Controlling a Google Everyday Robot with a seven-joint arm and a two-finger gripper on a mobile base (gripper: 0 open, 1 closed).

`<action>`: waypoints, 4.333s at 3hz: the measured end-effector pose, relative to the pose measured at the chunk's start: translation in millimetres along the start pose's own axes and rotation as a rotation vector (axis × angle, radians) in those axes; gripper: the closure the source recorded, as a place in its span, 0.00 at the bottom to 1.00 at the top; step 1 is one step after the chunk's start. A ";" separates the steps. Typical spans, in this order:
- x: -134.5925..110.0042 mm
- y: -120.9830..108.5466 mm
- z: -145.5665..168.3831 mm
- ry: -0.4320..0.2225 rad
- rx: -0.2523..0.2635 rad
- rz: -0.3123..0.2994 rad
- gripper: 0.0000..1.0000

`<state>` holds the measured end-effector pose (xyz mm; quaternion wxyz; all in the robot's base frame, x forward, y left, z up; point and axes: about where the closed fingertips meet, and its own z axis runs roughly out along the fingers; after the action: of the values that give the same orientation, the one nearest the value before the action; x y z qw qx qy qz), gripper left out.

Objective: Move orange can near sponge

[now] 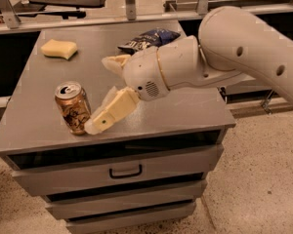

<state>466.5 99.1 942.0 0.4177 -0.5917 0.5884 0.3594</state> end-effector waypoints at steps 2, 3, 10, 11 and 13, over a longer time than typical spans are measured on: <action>7.7 9.5 78.9 -0.156 -0.054 -0.020 0.00; 17.7 7.5 99.7 -0.195 -0.051 -0.016 0.00; -2.3 -41.0 47.1 -0.213 0.088 -0.115 1.00; 3.8 -85.9 47.5 -0.217 0.119 -0.150 1.00; 7.6 -200.7 35.8 -0.237 0.203 -0.187 1.00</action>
Offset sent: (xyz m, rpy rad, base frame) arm 0.0004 0.1010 -0.0677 0.2321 0.0028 0.0816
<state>669.3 120.6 935.3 0.5732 -0.5522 0.5108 0.3250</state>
